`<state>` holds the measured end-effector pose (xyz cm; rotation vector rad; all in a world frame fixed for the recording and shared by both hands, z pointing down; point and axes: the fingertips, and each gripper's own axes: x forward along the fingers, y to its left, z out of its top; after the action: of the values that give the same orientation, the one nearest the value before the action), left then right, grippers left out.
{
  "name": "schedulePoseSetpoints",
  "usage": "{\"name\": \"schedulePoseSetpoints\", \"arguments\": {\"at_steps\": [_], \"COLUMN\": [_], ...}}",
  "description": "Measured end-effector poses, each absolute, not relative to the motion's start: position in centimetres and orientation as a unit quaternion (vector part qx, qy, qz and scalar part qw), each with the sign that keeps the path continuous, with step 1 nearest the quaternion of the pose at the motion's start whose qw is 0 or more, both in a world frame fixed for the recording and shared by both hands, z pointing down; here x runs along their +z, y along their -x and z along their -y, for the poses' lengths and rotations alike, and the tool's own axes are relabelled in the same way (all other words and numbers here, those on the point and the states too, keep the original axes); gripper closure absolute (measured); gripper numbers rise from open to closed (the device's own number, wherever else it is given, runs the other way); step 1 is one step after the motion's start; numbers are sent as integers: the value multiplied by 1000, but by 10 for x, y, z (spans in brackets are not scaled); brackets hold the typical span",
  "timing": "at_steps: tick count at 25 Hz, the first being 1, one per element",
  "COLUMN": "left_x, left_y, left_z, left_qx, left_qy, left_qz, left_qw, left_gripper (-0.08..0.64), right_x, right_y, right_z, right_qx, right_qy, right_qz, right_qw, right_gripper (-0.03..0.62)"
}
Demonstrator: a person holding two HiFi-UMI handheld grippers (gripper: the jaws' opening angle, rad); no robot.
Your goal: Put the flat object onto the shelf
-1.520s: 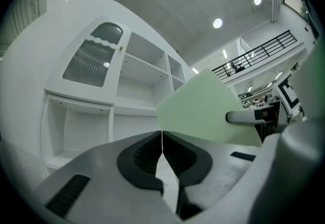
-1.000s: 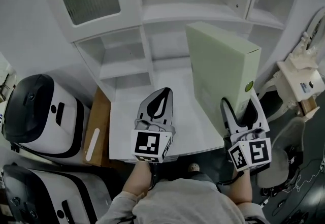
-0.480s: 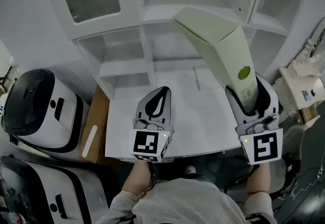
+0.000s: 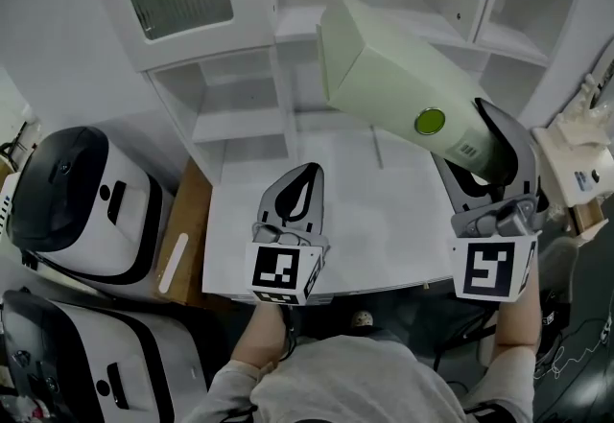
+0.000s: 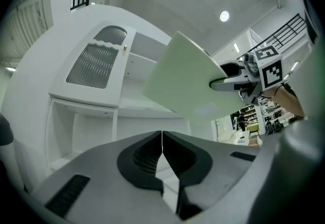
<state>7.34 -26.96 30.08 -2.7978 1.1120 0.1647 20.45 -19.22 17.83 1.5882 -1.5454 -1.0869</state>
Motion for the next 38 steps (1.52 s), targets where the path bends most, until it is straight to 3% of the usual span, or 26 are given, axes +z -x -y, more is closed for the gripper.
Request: {"name": "schedulePoseSetpoints", "arguments": {"at_steps": [10, 38], "left_x": [299, 304], "left_y": [-67, -68], "left_z": [268, 276], "left_qx": [59, 51], "left_qy": [924, 899], "left_qz": [-371, -430], "left_qw": [66, 68], "left_gripper": [545, 545], "right_x": [171, 169], "right_y": [-194, -199], "right_z": [211, 260], "right_qx": [-504, -584], "right_qy": [-575, -502], "right_qz": [523, 498], "right_qw": [377, 399], "right_gripper": [301, 299]}}
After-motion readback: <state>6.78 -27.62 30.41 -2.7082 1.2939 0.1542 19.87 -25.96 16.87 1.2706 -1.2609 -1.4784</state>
